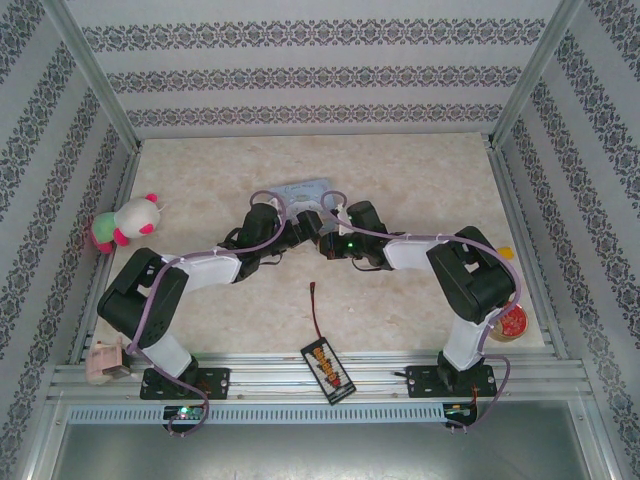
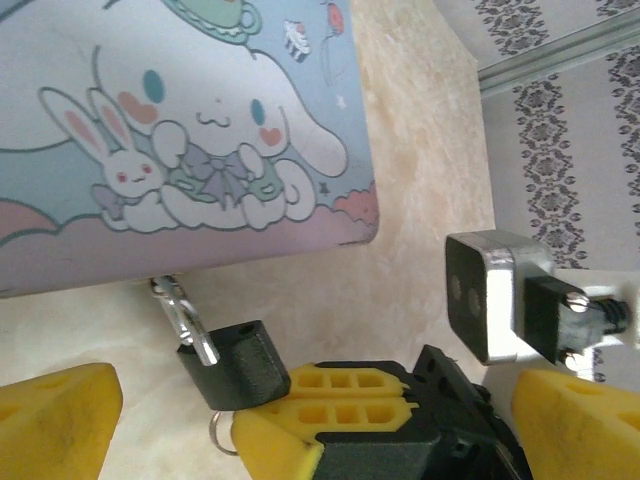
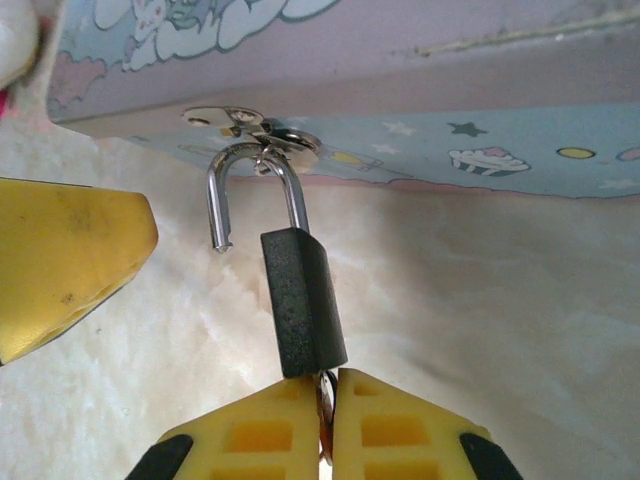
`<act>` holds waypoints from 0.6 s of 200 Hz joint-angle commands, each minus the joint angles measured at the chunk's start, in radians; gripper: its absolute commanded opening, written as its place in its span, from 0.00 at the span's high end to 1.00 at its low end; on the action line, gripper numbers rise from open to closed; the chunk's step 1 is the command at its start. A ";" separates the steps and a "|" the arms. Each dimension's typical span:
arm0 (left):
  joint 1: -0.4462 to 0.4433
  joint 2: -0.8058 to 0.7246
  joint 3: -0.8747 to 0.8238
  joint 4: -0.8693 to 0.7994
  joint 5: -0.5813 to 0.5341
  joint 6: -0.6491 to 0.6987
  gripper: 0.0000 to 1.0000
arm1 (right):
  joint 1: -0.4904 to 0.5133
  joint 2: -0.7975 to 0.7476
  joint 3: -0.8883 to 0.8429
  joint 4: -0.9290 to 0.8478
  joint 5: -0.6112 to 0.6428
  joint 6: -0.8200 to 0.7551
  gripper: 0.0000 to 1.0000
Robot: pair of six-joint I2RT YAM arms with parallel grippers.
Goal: Unlock the padlock with the key
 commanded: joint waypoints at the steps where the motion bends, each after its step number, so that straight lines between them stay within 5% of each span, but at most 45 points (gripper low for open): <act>1: 0.009 -0.021 -0.012 -0.009 -0.028 0.012 0.01 | 0.033 -0.015 0.038 -0.068 0.091 -0.059 0.92; 69: 0.019 -0.007 -0.018 -0.020 -0.064 -0.006 0.01 | 0.128 -0.045 0.098 -0.251 0.343 -0.170 0.84; 120: 0.056 -0.029 -0.046 -0.052 -0.102 -0.047 0.01 | 0.150 -0.037 0.121 -0.290 0.383 -0.191 0.77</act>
